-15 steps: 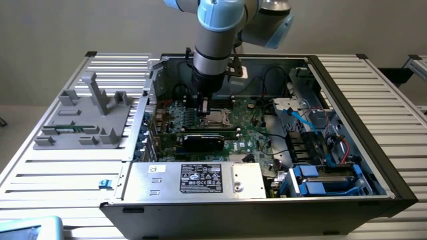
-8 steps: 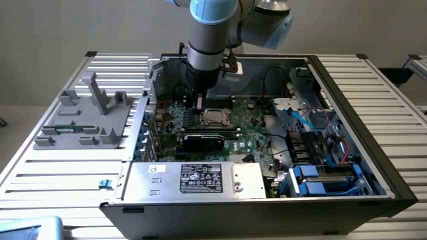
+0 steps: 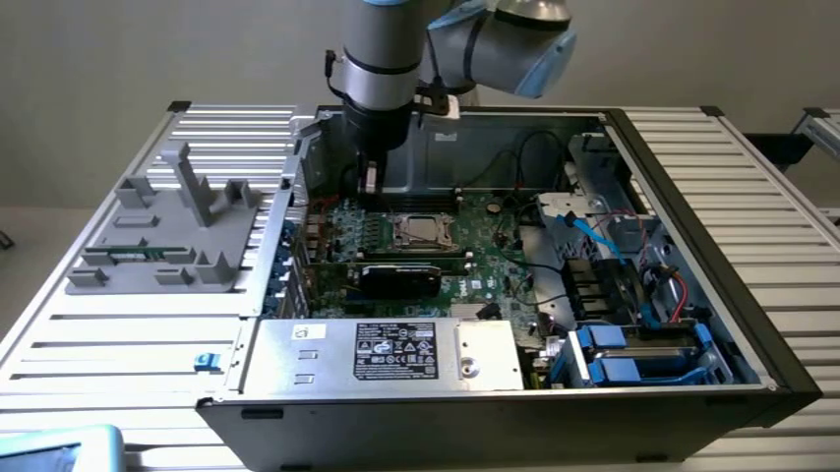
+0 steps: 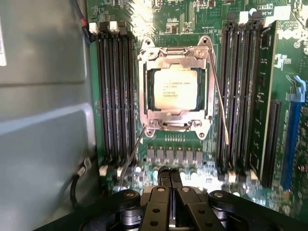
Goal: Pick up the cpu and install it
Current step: 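Close the cpu cover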
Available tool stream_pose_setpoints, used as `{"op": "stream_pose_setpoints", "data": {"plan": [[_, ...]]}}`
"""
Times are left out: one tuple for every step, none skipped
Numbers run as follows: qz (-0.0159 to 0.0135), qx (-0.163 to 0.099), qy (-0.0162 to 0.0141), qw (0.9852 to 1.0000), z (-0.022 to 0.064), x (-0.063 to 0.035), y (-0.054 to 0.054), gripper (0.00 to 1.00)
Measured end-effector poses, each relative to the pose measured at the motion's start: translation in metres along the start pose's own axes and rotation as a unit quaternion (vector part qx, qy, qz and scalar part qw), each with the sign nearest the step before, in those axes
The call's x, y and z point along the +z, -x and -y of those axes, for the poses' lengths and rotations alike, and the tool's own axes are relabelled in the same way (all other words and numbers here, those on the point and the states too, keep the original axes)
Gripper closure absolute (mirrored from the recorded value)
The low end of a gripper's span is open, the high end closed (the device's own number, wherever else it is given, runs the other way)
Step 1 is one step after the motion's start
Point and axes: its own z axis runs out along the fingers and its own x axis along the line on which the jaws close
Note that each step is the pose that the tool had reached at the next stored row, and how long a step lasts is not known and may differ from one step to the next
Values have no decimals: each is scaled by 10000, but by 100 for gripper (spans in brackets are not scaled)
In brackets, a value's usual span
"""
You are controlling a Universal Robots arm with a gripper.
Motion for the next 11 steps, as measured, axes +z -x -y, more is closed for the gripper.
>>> {"op": "stream_pose_setpoints", "data": {"plan": [[0,0,0,10000,9,-44,-6,89],[-1,-1,0,10000,16,-87,-11,89],[-1,-1,0,10000,21,-127,-17,89],[-2,-1,0,10000,27,-169,-24,89],[-2,0,0,10000,33,-212,-30,89],[-2,0,0,10000,39,-257,-36,89],[-2,0,0,10000,44,-300,-42,89],[-2,0,0,10000,50,-345,-47,89],[-2,0,0,10000,56,-392,-53,89],[-2,0,0,10000,62,-436,-59,89],[-2,0,0,10000,67,-480,-65,89]]}}
